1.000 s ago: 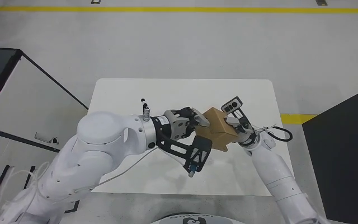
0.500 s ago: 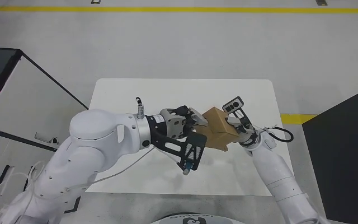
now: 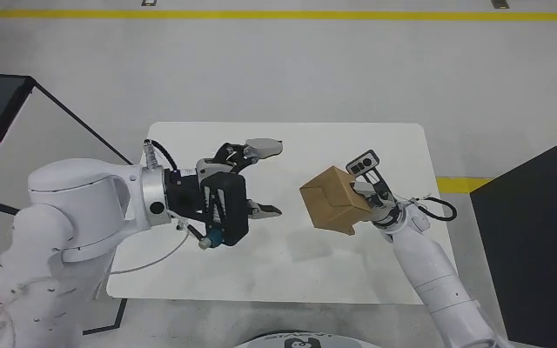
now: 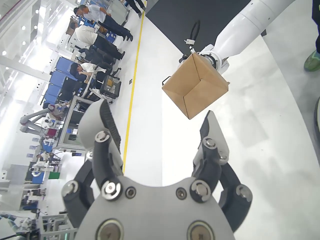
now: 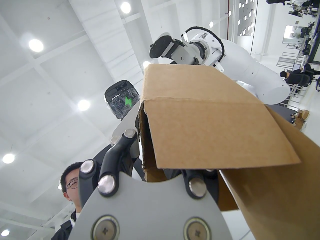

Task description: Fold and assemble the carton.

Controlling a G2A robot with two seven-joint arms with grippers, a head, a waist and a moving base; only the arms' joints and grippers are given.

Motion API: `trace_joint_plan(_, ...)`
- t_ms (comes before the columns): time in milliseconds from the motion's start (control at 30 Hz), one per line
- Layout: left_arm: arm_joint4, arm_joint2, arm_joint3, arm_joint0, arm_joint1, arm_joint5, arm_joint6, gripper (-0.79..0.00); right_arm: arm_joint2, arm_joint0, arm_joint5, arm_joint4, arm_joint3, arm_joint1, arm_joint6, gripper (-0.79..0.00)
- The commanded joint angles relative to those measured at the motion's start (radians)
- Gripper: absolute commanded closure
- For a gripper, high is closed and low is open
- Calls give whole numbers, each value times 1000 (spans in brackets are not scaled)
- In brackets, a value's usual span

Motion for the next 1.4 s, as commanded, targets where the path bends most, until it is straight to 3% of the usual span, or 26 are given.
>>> trace_joint_plan(0,-89,-62,0,38,20,0,-18,-785,0,0,0,0,0,0,0,0)
trace_joint_plan(300,-336,-276,0,175,104,0,-77,-785,0,0,0,0,0,0,0,0)
trace_joint_plan(667,-424,-490,32,335,191,0,-75,-785,0,0,0,0,0,0,0,0)
trace_joint_plan(767,-424,-490,32,335,191,0,-75,-785,9,6,-17,-47,-32,3,-24,0)
trace_joint_plan(1167,-424,-490,32,335,191,0,-75,-785,92,187,-82,-647,-212,54,-12,0)
trace_joint_plan(1367,-424,-490,32,335,191,0,-75,-785,83,240,-111,-724,-223,59,-6,0)
